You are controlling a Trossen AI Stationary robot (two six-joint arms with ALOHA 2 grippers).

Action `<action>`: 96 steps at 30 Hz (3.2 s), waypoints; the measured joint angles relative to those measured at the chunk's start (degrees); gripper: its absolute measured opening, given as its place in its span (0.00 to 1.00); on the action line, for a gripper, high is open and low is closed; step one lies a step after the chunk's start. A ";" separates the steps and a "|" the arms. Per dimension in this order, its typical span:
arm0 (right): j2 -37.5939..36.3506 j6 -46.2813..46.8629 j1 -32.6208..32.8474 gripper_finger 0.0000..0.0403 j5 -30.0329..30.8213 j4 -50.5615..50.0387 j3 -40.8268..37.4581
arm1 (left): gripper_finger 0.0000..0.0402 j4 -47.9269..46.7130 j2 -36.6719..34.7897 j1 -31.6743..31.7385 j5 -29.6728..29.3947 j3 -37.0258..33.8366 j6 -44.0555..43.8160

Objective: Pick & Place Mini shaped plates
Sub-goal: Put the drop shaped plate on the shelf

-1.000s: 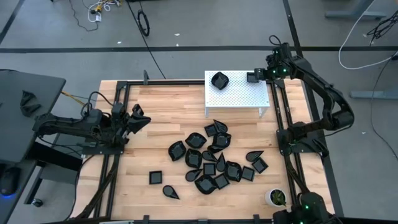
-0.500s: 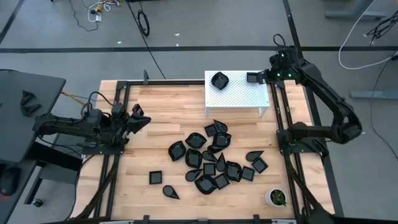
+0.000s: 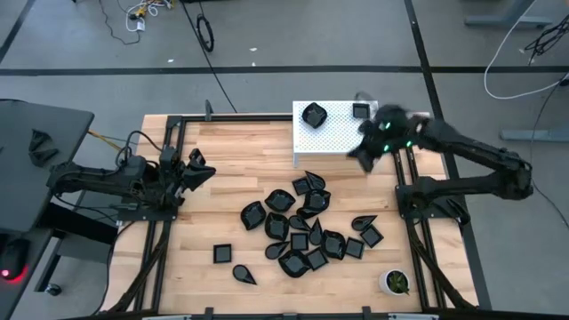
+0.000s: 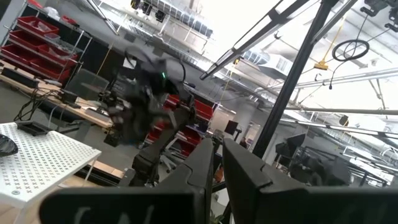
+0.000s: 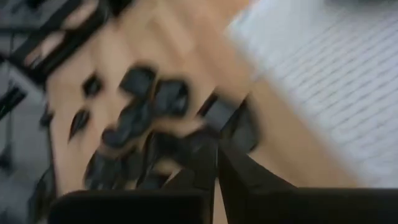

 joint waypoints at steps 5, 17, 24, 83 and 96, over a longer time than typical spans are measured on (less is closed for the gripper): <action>-0.02 16.30 9.26 0.06 -5.24 2.21 -9.59 | 0.10 0.00 0.00 0.00 0.00 0.01 0.00; -0.04 58.52 25.60 0.29 -15.81 2.71 -26.16 | 0.10 0.00 0.02 0.02 0.00 0.01 0.00; -0.04 70.44 30.18 0.39 -8.37 4.12 -30.16 | 0.10 -0.02 0.01 0.01 0.00 0.01 0.04; 3.58 54.57 27.35 0.03 10.71 14.78 -30.47 | 0.10 -0.22 0.02 0.02 -0.02 0.02 0.02; 3.25 19.21 0.75 0.01 11.21 7.66 -5.07 | 0.10 -0.21 0.01 0.02 -0.02 0.00 0.02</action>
